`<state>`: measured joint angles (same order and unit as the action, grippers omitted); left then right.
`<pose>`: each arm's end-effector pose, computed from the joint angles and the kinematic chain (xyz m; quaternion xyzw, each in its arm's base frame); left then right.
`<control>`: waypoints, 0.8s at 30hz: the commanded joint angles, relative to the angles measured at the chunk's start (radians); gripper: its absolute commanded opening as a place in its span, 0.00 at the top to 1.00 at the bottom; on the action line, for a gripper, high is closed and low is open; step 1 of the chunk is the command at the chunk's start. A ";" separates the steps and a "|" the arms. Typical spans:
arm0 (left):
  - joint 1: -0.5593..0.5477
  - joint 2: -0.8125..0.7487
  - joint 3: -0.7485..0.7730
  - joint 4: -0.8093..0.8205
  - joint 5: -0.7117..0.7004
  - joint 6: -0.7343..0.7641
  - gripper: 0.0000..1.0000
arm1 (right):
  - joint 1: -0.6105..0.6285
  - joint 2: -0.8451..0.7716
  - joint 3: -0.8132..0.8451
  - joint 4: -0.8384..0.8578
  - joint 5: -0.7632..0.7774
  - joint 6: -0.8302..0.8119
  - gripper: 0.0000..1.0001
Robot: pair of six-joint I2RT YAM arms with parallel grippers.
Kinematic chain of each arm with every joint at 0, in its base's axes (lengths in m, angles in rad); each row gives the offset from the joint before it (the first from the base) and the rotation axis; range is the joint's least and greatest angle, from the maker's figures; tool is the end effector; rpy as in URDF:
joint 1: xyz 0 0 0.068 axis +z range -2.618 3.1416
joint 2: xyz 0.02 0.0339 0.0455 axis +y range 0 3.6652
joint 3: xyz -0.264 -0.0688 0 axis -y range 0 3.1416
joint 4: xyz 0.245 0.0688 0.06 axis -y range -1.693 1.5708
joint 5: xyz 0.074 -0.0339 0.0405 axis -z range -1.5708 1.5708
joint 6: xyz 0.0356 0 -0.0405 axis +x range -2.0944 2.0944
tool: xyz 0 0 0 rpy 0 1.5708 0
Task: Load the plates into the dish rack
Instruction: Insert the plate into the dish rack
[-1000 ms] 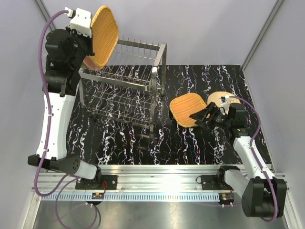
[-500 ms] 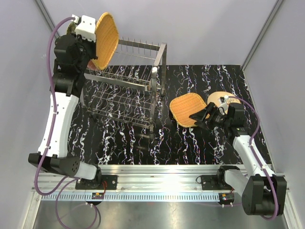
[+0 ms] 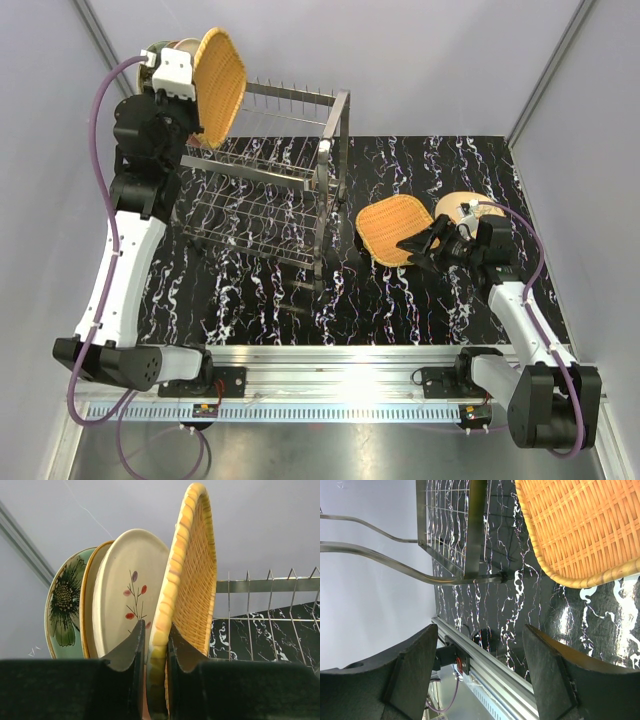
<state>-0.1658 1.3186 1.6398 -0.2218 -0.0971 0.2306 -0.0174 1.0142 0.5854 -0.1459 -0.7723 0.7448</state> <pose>0.2733 -0.0422 0.5143 0.0967 0.6643 0.0565 0.7390 0.2122 0.0212 0.2363 0.1357 0.8224 0.4667 0.2959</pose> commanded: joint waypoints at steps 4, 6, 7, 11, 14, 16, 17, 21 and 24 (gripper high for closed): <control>0.005 -0.082 -0.024 0.199 -0.165 -0.033 1.00 | 0.011 0.009 0.048 0.037 -0.012 -0.018 0.25; 0.005 -0.087 -0.025 0.203 -0.173 -0.033 1.00 | 0.011 0.011 0.051 0.040 -0.013 -0.019 0.25; 0.005 -0.096 -0.032 0.206 -0.179 -0.034 1.00 | 0.011 0.011 0.053 0.039 -0.012 -0.018 0.25; 0.005 -0.114 -0.060 0.246 -0.188 -0.040 1.00 | 0.011 0.012 0.053 0.040 -0.013 -0.018 0.25; 0.005 -0.108 -0.074 0.263 -0.176 -0.048 1.00 | 0.011 0.015 0.053 0.039 -0.012 -0.019 0.25; 0.005 -0.108 -0.087 0.277 -0.158 -0.051 1.00 | 0.011 0.017 0.054 0.037 -0.012 -0.022 0.25; 0.005 -0.107 -0.093 0.282 -0.150 -0.053 1.00 | 0.011 0.018 0.054 0.037 -0.010 -0.022 0.25; 0.005 -0.116 -0.118 0.312 -0.107 -0.056 1.00 | 0.011 0.024 0.057 0.035 -0.010 -0.025 0.25; 0.005 -0.121 -0.126 0.328 -0.095 -0.063 1.00 | 0.011 0.031 0.057 0.039 -0.010 -0.025 0.25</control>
<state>-0.1642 1.2354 1.5120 -0.0669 -0.2188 0.1909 -0.0132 1.0382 0.5968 -0.1448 -0.7723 0.7376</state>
